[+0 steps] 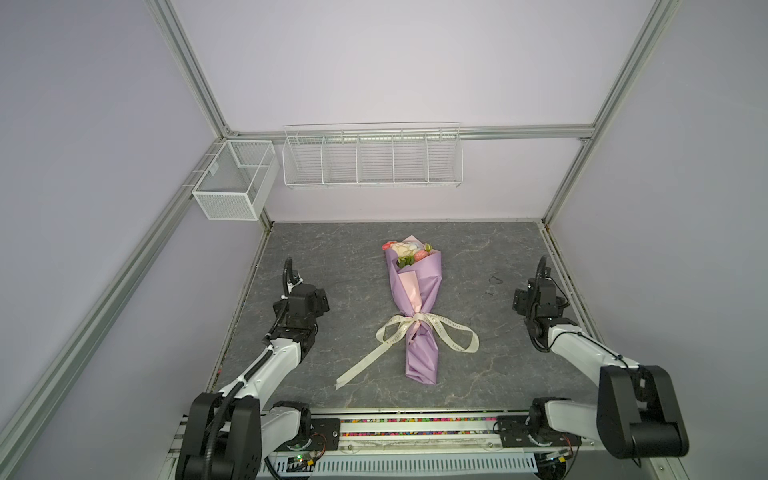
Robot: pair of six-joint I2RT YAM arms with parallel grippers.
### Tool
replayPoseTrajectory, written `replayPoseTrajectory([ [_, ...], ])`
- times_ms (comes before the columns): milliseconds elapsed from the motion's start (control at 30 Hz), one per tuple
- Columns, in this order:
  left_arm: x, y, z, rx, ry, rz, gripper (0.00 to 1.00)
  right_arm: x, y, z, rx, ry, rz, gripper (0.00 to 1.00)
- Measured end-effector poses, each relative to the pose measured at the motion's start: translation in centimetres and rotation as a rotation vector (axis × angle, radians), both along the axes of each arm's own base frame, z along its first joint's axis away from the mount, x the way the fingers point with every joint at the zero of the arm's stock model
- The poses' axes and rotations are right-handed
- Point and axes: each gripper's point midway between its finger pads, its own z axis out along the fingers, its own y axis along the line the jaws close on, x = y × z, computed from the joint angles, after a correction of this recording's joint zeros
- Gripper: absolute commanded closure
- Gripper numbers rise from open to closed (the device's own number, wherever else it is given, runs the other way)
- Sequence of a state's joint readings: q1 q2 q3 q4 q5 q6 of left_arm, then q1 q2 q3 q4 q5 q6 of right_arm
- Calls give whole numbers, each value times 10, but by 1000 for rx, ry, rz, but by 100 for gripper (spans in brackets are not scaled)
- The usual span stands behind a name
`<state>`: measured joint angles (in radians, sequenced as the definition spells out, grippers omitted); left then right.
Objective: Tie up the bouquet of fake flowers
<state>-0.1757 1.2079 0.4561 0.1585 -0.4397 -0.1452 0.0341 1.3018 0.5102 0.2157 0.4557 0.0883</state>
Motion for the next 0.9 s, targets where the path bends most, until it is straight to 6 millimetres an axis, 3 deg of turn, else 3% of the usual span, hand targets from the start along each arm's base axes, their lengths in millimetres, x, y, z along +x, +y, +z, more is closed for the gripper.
replayPoseTrajectory([
  [67,3,0,-15,28,43,-20,1,11,14,-4,26,-46,86,11],
  [133,10,-2,-19,45,48,-44,1,19,23,-8,40,-90,144,11],
  [333,36,1,4,11,-97,-86,1,26,48,-28,58,-153,301,11],
  [433,49,9,11,-31,-185,-102,1,27,50,-30,60,-159,311,11],
  [633,48,8,-24,-86,-159,-157,1,38,44,-13,58,-224,298,11],
  [900,56,4,-5,-82,-243,-182,1,38,44,-12,60,-227,296,11],
])
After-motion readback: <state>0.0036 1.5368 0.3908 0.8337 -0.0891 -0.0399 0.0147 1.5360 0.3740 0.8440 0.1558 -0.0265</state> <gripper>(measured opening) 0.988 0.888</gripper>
